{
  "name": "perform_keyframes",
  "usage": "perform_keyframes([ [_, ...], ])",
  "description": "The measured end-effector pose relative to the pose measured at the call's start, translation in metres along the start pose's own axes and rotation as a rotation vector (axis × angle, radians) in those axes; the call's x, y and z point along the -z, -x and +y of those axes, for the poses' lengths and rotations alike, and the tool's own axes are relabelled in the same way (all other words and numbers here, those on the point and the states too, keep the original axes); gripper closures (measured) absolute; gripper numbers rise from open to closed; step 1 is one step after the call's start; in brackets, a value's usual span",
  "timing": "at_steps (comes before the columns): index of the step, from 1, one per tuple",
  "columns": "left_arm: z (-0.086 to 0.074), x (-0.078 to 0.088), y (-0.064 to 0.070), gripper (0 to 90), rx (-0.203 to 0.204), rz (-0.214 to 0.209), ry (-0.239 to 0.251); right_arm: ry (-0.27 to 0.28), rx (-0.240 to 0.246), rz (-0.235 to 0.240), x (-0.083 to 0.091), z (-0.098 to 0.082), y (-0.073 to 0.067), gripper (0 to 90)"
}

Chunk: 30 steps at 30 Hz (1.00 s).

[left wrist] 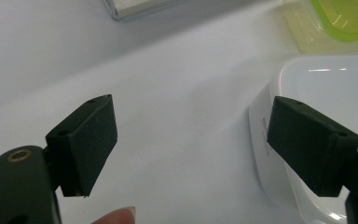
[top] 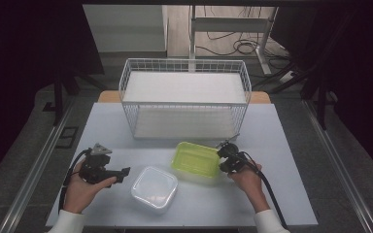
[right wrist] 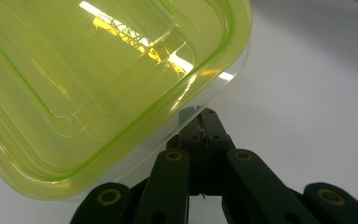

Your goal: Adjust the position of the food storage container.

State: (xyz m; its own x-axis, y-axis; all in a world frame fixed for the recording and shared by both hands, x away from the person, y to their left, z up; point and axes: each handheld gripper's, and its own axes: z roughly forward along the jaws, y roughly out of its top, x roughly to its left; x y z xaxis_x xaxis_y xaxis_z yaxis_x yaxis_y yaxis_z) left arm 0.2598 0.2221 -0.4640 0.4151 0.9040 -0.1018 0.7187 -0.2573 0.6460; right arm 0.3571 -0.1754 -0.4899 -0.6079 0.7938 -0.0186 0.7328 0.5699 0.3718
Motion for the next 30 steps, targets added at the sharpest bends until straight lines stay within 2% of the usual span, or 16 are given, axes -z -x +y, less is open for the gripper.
perform_keyframes([
  [14, 0.000, -0.001, 0.001, 15.8, -0.001, -0.001, 0.002, 0.036, 0.019, -0.008, -0.011, 0.018, -0.003, 89.1],
  [20, 0.000, -0.001, 0.000, 15.6, 0.003, 0.001, 0.005, 0.055, 0.054, -0.029, -0.014, 0.024, -0.009, 89.1],
  [24, 0.001, 0.002, 0.002, 15.4, 0.007, -0.006, 0.026, 0.088, 0.043, -0.048, -0.006, 0.020, -0.007, 89.1],
  [26, 0.001, 0.003, 0.001, 15.4, 0.010, -0.005, 0.031, 0.110, 0.045, -0.051, 0.002, 0.017, -0.006, 89.1],
  [27, 0.001, 0.003, 0.001, 15.5, 0.016, -0.004, 0.035, 0.130, 0.044, -0.055, 0.012, 0.013, -0.005, 89.1],
  [28, 0.000, 0.003, 0.001, 15.5, 0.018, -0.005, 0.036, 0.130, 0.044, -0.055, 0.012, 0.013, -0.005, 89.1],
  [29, 0.000, 0.002, 0.000, 15.7, 0.021, -0.007, 0.038, 0.166, 0.030, -0.041, 0.022, 0.007, -0.002, 89.1],
  [30, 0.000, 0.002, 0.000, 15.8, 0.021, -0.007, 0.038, 0.166, 0.030, -0.041, 0.022, 0.007, -0.002, 89.1],
])
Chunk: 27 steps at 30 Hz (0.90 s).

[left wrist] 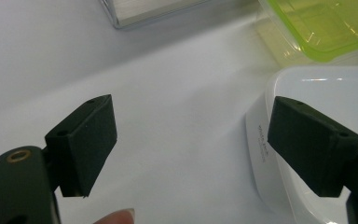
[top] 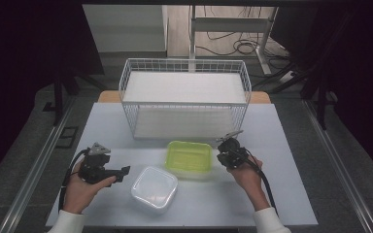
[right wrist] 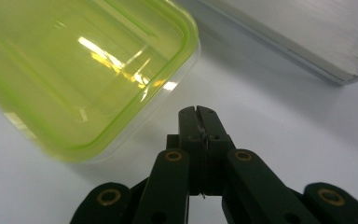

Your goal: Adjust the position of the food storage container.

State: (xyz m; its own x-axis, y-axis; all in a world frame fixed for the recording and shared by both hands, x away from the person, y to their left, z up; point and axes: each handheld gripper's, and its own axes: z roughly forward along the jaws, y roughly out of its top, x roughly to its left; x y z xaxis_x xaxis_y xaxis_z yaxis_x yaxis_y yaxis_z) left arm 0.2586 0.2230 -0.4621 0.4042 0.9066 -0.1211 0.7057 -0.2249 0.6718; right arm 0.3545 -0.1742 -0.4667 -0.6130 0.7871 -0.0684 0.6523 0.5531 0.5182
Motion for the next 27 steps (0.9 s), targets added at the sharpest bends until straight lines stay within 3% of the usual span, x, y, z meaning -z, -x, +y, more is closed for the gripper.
perform_keyframes([
  [5, 0.001, 0.000, 0.001, 16.4, 0.008, -0.012, 0.008, 0.096, -0.040, 0.064, 0.029, -0.016, 0.008, 88.2],
  [11, 0.003, 0.000, 0.004, 16.5, -0.001, -0.029, 0.016, 0.143, -0.089, 0.132, 0.045, -0.033, 0.014, 83.6],
  [13, 0.003, 0.000, 0.005, 16.5, -0.006, -0.031, 0.015, 0.146, -0.098, 0.144, 0.048, -0.039, 0.018, 77.8],
  [16, 0.004, 0.000, 0.006, 16.4, -0.006, -0.036, 0.019, 0.165, -0.125, 0.152, 0.048, -0.047, 0.024, 55.3],
  [19, 0.004, 0.000, 0.007, 16.1, 0.002, -0.041, 0.026, 0.185, -0.168, 0.169, 0.049, -0.049, 0.030, 42.5],
  [22, 0.004, 0.000, 0.007, 15.9, 0.015, -0.047, 0.037, 0.207, -0.189, 0.184, 0.049, -0.049, 0.033, 36.1],
  [27, 0.004, -0.001, 0.009, 16.7, 0.038, -0.076, 0.054, 0.221, -0.193, 0.220, 0.049, -0.048, 0.033, 34.7],
])
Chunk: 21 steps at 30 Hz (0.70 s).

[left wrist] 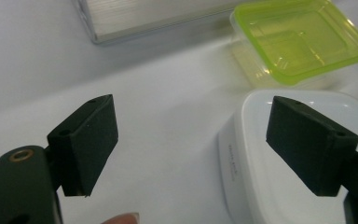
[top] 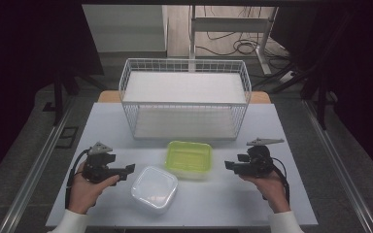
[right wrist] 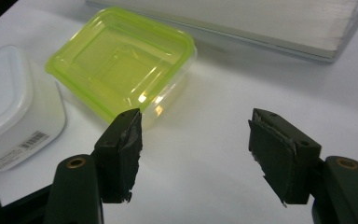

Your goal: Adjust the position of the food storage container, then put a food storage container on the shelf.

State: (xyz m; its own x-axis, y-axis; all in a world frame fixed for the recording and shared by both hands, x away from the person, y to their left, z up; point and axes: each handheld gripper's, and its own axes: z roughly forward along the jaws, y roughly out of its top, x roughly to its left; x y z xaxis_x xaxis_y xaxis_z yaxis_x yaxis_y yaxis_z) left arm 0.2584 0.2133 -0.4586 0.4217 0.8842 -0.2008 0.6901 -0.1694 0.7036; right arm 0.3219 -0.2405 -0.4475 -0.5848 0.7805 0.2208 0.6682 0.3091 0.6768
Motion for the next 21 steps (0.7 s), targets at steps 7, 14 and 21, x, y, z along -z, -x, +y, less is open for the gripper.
perform_keyframes([
  [7, 0.005, -0.004, 0.013, 16.9, -0.010, -0.044, 0.004, 0.026, 0.003, 0.029, 0.003, 0.004, -0.001, 34.5],
  [14, 0.024, -0.013, 0.023, 19.4, -0.019, -0.092, 0.000, 0.045, -0.012, 0.033, 0.006, 0.008, -0.001, 34.6],
  [21, 0.052, -0.029, 0.023, 19.7, 0.022, -0.165, -0.042, 0.038, -0.015, 0.029, -0.002, 0.017, -0.003, 34.6],
])
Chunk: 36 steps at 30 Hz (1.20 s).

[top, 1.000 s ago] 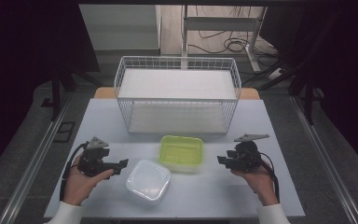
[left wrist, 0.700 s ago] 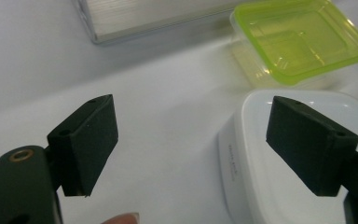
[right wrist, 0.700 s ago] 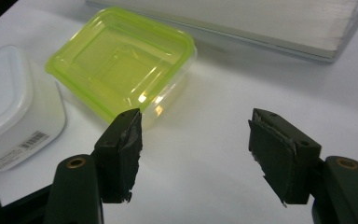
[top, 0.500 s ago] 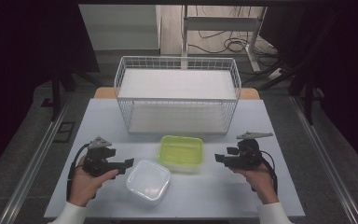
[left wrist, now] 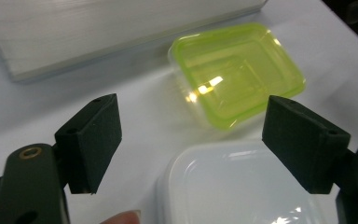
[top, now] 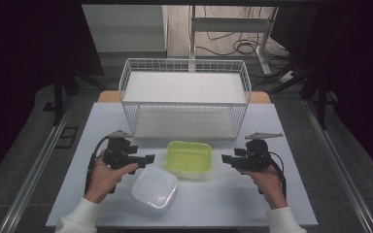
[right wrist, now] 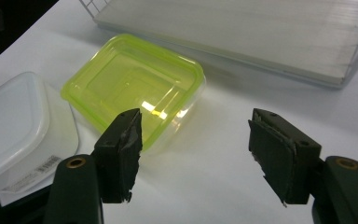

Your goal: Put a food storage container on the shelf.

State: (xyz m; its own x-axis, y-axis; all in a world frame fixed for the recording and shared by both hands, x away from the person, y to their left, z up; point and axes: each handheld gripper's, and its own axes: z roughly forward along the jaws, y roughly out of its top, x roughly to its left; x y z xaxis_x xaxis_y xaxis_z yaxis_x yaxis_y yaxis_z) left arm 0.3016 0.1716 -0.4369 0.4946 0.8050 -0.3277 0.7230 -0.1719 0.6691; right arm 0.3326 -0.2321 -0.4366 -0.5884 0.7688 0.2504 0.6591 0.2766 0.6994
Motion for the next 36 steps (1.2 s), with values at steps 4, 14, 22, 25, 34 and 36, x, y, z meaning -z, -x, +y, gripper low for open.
perform_keyframes([
  [4, 0.015, -0.010, -0.005, 20.9, 0.037, -0.035, -0.027, -0.001, -0.001, 0.004, -0.008, 0.007, -0.004, 34.7],
  [14, 0.034, -0.045, -0.016, 28.8, 0.128, -0.115, -0.136, -0.035, -0.043, 0.034, -0.032, 0.018, -0.008, 38.0],
  [22, 0.038, -0.065, -0.027, 39.6, 0.153, -0.156, -0.223, -0.044, -0.141, 0.088, -0.047, 0.021, 0.001, 41.5],
  [25, 0.039, -0.073, -0.030, 42.0, 0.179, -0.174, -0.243, -0.047, -0.159, 0.078, -0.051, 0.022, 0.003, 43.1],
  [34, 0.038, -0.094, -0.034, 45.8, 0.197, -0.196, -0.302, -0.091, -0.186, 0.072, -0.065, 0.017, 0.009, 45.2],
  [36, 0.037, -0.098, -0.035, 46.4, 0.194, -0.199, -0.311, -0.091, -0.205, 0.085, -0.067, 0.015, 0.011, 46.0],
])
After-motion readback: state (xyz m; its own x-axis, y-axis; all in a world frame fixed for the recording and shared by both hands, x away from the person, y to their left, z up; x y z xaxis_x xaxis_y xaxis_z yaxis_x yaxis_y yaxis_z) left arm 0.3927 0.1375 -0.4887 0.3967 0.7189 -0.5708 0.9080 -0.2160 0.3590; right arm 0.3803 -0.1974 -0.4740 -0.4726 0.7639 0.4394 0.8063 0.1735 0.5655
